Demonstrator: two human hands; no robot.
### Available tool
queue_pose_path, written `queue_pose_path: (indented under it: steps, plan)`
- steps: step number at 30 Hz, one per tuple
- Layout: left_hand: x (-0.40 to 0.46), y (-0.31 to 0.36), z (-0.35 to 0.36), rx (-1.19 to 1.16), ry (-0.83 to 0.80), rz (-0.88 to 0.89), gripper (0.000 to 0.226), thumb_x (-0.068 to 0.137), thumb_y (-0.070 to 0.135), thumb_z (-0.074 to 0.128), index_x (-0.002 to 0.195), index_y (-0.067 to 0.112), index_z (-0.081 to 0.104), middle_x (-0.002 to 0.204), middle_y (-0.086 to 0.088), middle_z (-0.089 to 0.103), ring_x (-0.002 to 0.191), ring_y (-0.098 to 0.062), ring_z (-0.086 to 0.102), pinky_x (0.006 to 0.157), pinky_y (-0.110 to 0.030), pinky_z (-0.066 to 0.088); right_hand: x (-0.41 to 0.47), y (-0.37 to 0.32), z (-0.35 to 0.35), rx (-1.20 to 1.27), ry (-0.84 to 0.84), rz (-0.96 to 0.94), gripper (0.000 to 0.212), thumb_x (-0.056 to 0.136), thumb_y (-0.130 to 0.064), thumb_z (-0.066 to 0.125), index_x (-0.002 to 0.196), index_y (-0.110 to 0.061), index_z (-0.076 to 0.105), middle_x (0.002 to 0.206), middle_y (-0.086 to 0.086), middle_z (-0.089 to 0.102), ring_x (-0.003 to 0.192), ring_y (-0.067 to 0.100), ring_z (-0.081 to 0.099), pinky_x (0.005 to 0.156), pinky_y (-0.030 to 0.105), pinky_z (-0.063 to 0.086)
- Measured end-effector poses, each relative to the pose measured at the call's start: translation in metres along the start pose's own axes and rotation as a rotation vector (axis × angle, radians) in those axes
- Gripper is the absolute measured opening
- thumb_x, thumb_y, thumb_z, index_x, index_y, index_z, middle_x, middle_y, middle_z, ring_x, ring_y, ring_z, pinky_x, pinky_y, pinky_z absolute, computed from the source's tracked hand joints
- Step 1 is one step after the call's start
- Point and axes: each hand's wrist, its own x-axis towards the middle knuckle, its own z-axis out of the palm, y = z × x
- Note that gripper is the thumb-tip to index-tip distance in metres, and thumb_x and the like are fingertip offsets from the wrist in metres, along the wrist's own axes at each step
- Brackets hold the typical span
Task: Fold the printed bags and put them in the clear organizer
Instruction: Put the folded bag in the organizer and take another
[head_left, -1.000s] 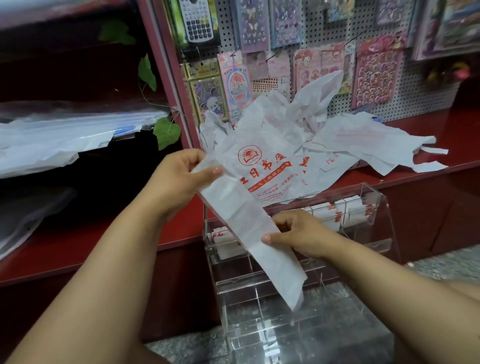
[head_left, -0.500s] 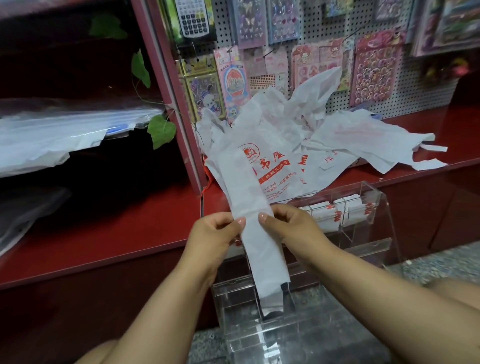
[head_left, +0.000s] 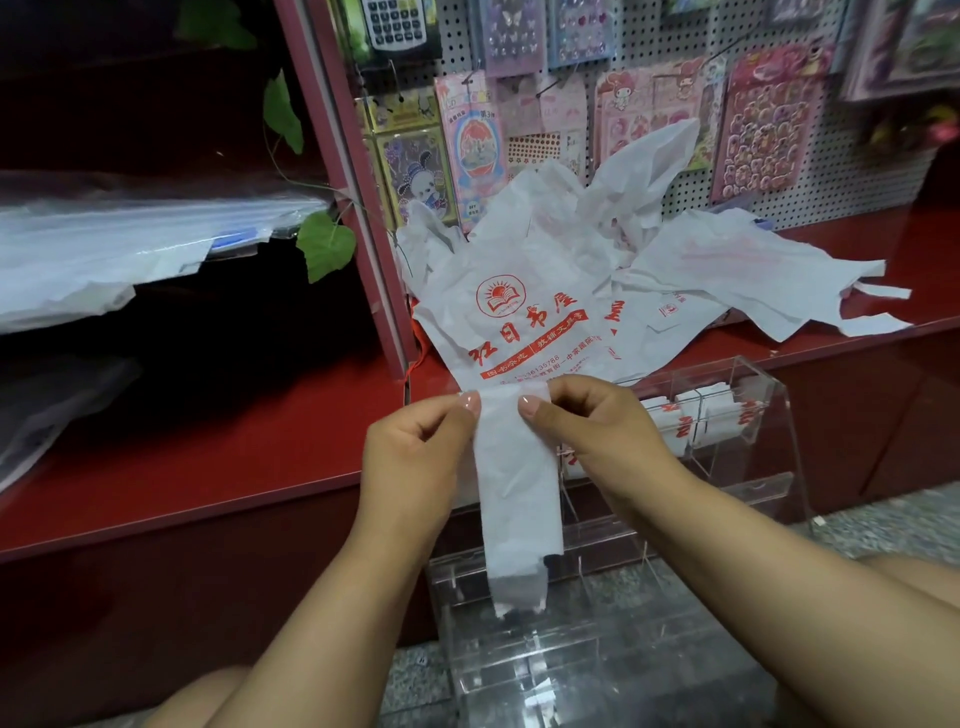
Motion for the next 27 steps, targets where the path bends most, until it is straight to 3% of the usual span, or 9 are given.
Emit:
queue_pose_path:
  steps: [3,6,8,10,12,18,23,27]
  plan:
    - [0.003,-0.003,0.0,-0.113,0.011,-0.144,0.023,0.096,0.015,0.056,0.089,0.014,0.077,0.093,-0.009,0.076,0.093,-0.028,0.072,0.077,-0.039,0.058,0.001,0.004,-0.003,-0.075,-0.034,0.017,0.004,0.079,-0.009,0.076,0.08,-0.009,0.072,0.093,0.022,0.069,0.08,0.034,0.064,0.087,0.05,0.052]
    - [0.005,-0.003,0.002,-0.28,-0.051,-0.257,0.032,0.101,0.019,0.048,0.087,0.013,0.076,0.093,-0.009,0.076,0.085,-0.02,0.073,0.069,-0.032,0.056,0.002,0.009,-0.006,-0.121,-0.049,0.066,0.005,0.077,-0.009,0.076,0.078,-0.007,0.071,0.092,0.018,0.071,0.091,0.041,0.065,0.088,0.051,0.054]
    - [0.006,-0.005,0.003,-0.43,-0.064,-0.316,0.032,0.102,0.019,0.045,0.09,0.006,0.073,0.095,-0.011,0.076,0.087,-0.019,0.072,0.068,-0.029,0.057,0.003,0.011,-0.007,-0.081,-0.063,0.126,0.005,0.079,-0.008,0.074,0.078,-0.005,0.071,0.089,0.013,0.073,0.084,0.033,0.069,0.083,0.041,0.057]
    - [0.008,-0.01,0.004,-0.527,-0.062,-0.345,0.031,0.101,0.015,0.044,0.094,0.002,0.071,0.101,-0.014,0.074,0.094,-0.021,0.071,0.073,-0.033,0.058,0.003,0.014,-0.007,-0.026,-0.067,0.175,0.008,0.08,-0.005,0.073,0.074,-0.007,0.068,0.074,0.004,0.072,0.068,0.014,0.067,0.066,0.026,0.055]
    - [0.008,-0.013,0.005,-0.553,-0.068,-0.353,0.029,0.099,0.006,0.042,0.103,-0.002,0.069,0.106,-0.016,0.073,0.098,-0.023,0.07,0.078,-0.036,0.058,0.004,0.016,-0.006,0.008,-0.057,0.202,0.009,0.08,-0.004,0.072,0.073,-0.006,0.067,0.07,0.0,0.069,0.063,0.007,0.063,0.062,0.02,0.051]
    - [0.006,-0.017,0.005,-0.535,-0.176,-0.377,0.042,0.089,-0.015,0.037,0.122,-0.003,0.061,0.115,-0.02,0.069,0.107,-0.034,0.067,0.084,-0.044,0.059,0.005,0.02,-0.002,0.066,-0.018,0.213,0.011,0.079,-0.002,0.072,0.071,-0.007,0.067,0.074,0.003,0.071,0.07,0.013,0.066,0.068,0.021,0.056]
    - [0.005,-0.021,0.007,-0.511,-0.172,-0.348,0.049,0.084,-0.026,0.041,0.121,0.001,0.06,0.111,-0.016,0.072,0.102,-0.031,0.07,0.08,-0.04,0.06,0.005,0.021,-0.001,0.052,0.003,0.191,0.012,0.079,-0.004,0.073,0.069,-0.008,0.067,0.074,0.003,0.071,0.071,0.016,0.066,0.074,0.029,0.056]
    - [0.004,-0.023,0.009,-0.497,-0.167,-0.342,0.051,0.085,-0.027,0.041,0.119,0.005,0.061,0.109,-0.013,0.073,0.101,-0.029,0.07,0.08,-0.039,0.06,0.003,0.02,0.002,0.061,0.036,0.177,0.011,0.079,-0.002,0.073,0.07,-0.006,0.067,0.072,0.002,0.072,0.067,0.015,0.068,0.065,0.024,0.057]
